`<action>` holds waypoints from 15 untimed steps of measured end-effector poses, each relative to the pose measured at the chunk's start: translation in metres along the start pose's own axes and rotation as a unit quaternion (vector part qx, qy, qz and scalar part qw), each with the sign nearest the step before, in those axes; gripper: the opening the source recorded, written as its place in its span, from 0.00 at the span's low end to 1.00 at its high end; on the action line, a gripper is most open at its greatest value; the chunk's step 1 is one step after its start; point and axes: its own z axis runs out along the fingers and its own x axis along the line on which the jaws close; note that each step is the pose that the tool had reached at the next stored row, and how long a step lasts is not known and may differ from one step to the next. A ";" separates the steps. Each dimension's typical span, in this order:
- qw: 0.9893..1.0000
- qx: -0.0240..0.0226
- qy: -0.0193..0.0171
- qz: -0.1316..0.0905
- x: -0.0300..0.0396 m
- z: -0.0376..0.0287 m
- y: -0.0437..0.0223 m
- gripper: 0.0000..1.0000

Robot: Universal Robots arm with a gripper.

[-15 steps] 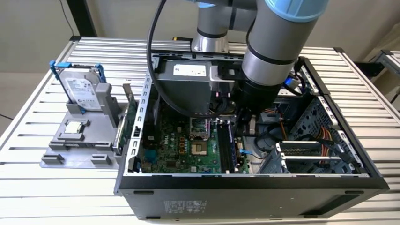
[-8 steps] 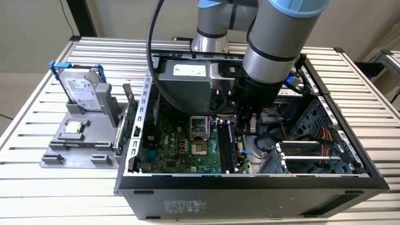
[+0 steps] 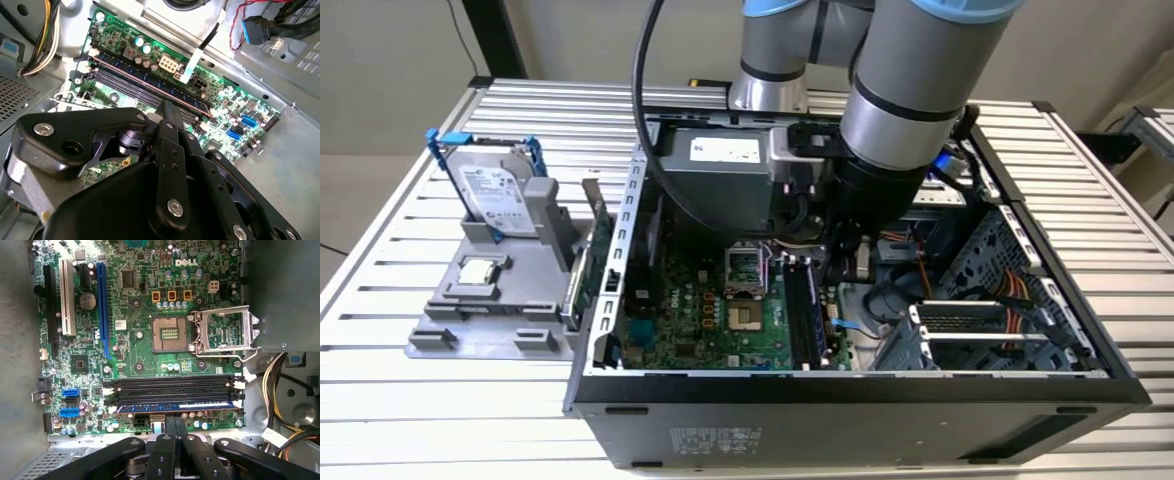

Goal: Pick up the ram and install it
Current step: 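Press down the ram until it locks into place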

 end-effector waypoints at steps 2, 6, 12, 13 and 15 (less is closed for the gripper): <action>1.000 0.000 0.000 0.000 0.0000 -0.0027 0.0001 0.00; 1.000 0.000 0.000 0.000 0.0001 -0.0065 0.0002 0.00; 1.000 0.000 0.000 0.000 0.0001 -0.0134 0.0003 0.00; 1.000 -0.001 0.000 0.000 0.0001 -0.0152 0.0004 0.00; 1.000 -0.001 0.001 0.000 0.0002 -0.0195 0.0005 0.00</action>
